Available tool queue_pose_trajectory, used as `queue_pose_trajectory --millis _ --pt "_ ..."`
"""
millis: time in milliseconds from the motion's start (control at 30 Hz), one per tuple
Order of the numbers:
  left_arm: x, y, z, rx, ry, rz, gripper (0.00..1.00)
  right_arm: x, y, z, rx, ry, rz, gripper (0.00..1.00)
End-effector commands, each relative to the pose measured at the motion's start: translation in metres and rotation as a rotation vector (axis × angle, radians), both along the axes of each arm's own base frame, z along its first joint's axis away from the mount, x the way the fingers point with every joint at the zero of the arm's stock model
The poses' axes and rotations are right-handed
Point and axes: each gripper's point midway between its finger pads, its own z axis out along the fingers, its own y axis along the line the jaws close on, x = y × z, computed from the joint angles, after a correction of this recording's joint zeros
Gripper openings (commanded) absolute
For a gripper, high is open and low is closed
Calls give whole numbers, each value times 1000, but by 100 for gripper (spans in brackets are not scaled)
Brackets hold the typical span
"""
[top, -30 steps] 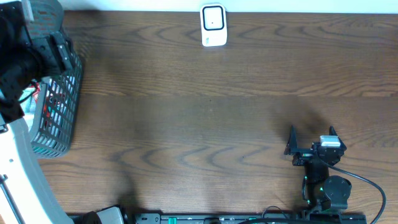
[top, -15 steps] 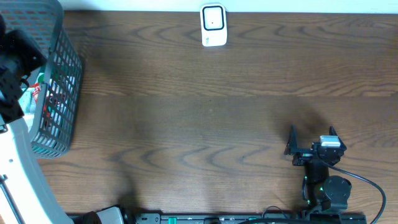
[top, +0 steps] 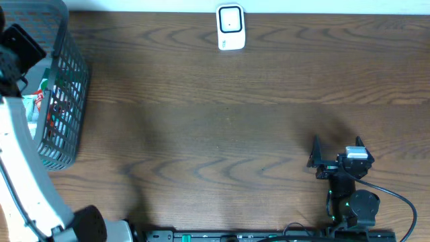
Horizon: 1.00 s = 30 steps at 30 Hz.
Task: Scan the item barcode
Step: 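Move the left gripper up and over into the grey basket, then lower the left gripper and grasp the green-lidded jar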
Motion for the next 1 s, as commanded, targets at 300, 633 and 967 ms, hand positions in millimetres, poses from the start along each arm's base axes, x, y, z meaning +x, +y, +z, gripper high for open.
queue_pose_trajectory --millis 300,633,967 --pt "8 56 -47 -113 65 -56 84 0 -2 -2 -4 6 -9 99" --pt "44 58 -118 -239 163 -200 90 0 -2 -2 -4 7 -9 99" --pt "40 58 -106 -226 139 -184 74 0 -2 -2 -4 6 -9 99"
